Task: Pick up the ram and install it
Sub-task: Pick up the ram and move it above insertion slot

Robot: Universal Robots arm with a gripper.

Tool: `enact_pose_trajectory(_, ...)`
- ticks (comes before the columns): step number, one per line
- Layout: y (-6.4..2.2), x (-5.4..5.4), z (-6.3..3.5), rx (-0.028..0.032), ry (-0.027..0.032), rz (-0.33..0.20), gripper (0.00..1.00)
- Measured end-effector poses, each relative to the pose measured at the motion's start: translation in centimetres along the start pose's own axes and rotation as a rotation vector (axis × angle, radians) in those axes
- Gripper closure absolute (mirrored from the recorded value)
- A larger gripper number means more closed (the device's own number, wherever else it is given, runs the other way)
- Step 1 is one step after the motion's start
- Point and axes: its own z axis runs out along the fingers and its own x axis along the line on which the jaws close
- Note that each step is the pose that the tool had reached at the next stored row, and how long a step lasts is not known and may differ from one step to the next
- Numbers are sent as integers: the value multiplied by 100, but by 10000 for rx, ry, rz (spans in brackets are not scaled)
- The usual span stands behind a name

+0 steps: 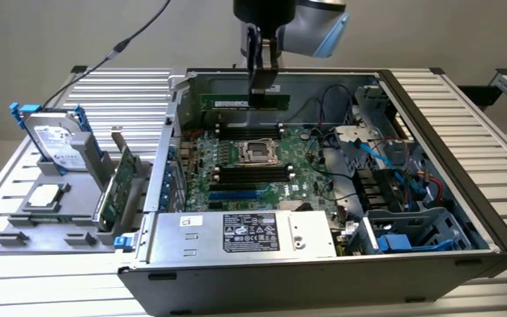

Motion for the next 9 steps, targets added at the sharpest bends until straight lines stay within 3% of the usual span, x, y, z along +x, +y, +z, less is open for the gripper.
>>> enact_pose_trajectory(6,-127,-90,21,9,19,-12,86)
enact_pose_trajectory(9,-151,-148,50,37,43,-46,86)
